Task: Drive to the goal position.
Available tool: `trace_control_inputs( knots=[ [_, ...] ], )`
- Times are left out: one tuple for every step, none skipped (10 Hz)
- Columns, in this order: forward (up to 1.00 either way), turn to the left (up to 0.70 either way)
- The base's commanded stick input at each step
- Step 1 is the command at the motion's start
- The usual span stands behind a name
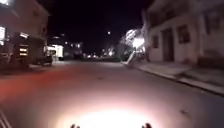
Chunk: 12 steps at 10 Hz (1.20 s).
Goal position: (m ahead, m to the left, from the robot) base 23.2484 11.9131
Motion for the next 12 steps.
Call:
trace_control_inputs(
  knots=[
    [0.85, 0.0],
    [0.85, 0.0],
    [0.85, 0.0],
    [0.85, 0.0],
    [0.85, 0.0],
    [0.85, 0.0],
    [0.85, 0.0],
    [0.85, 0.0],
    [0.85, 0.0],
    [0.85, -0.12],
    [0.85, -0.25],
    [0.85, -0.19]
  ],
)
